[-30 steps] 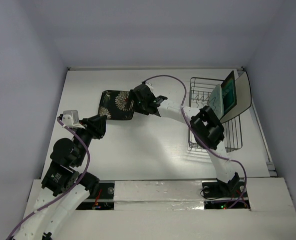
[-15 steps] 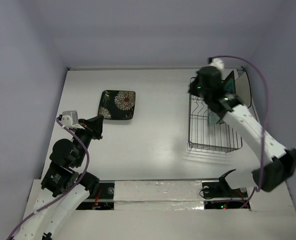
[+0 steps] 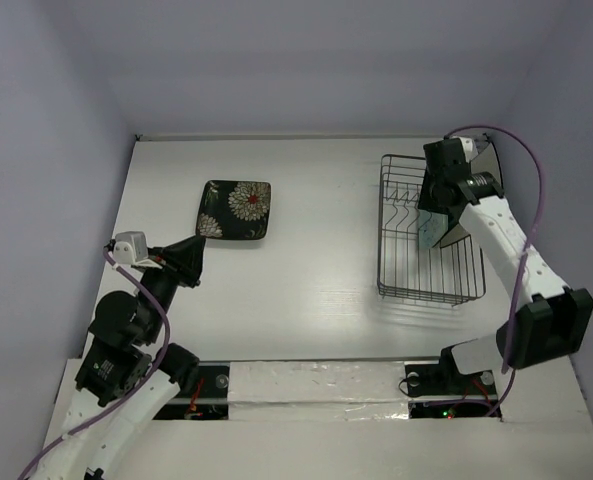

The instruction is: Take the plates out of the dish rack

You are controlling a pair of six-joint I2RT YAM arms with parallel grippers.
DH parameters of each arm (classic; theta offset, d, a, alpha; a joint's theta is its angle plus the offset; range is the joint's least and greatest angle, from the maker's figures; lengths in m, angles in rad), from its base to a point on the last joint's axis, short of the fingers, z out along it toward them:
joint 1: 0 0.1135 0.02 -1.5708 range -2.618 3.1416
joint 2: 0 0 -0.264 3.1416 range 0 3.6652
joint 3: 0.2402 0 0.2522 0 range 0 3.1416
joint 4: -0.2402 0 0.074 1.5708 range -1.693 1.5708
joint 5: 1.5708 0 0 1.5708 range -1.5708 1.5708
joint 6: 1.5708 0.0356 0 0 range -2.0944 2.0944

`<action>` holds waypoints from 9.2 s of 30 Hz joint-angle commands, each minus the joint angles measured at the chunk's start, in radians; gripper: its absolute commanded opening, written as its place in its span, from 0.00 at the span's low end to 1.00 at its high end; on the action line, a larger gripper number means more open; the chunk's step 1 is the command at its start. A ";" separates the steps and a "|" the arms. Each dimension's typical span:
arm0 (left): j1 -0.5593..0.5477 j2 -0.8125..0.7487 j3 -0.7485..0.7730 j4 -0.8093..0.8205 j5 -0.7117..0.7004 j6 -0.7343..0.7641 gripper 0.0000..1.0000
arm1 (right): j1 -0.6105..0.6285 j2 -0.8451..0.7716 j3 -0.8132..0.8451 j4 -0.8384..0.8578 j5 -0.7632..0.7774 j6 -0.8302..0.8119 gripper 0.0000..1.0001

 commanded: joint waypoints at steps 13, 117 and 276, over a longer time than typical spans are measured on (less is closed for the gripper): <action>-0.023 -0.035 -0.012 -0.008 0.003 0.000 0.17 | -0.087 0.343 0.183 -0.090 0.107 -0.117 0.43; -0.014 0.034 -0.024 -0.002 0.003 -0.014 0.36 | 0.674 -0.108 -0.264 0.264 0.126 0.351 0.14; -0.023 -0.017 -0.029 0.004 0.003 -0.011 0.37 | 0.523 0.884 0.396 0.977 -0.379 0.812 0.52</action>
